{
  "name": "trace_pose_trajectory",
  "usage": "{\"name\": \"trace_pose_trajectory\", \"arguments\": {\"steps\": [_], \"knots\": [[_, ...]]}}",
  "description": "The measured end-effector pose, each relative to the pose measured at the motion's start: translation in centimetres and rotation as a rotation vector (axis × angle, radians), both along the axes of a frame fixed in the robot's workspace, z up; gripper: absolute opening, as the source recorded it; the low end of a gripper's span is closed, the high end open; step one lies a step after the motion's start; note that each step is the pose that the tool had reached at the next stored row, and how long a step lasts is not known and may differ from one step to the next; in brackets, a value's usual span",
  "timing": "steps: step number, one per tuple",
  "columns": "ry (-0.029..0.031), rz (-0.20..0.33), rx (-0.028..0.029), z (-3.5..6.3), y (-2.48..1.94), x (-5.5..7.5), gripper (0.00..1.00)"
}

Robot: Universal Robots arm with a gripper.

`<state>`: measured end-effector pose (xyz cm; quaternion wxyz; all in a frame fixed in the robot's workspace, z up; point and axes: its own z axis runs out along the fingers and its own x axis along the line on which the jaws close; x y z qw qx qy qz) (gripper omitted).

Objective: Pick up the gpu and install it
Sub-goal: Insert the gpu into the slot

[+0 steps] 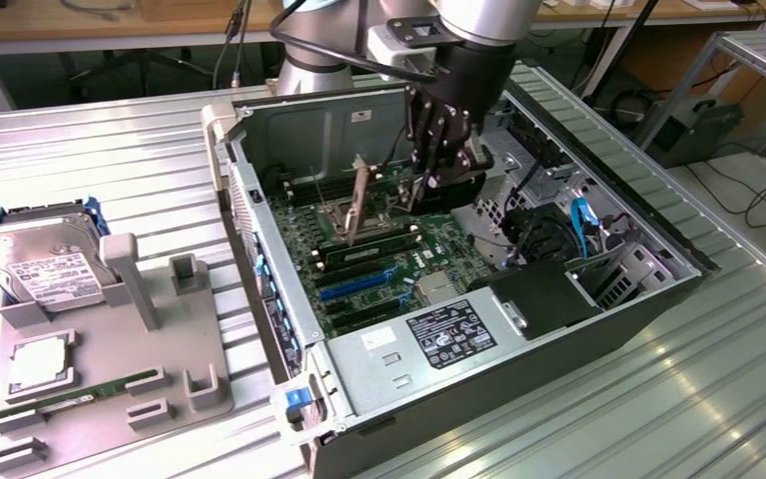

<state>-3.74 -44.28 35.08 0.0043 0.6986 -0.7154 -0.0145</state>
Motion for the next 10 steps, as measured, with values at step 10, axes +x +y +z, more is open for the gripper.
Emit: {"name": "trace_pose_trajectory", "arguments": {"steps": [10], "knots": [[0.0000,0.000,-0.0001,-0.19,-0.20,-1.01,0.26]]}}
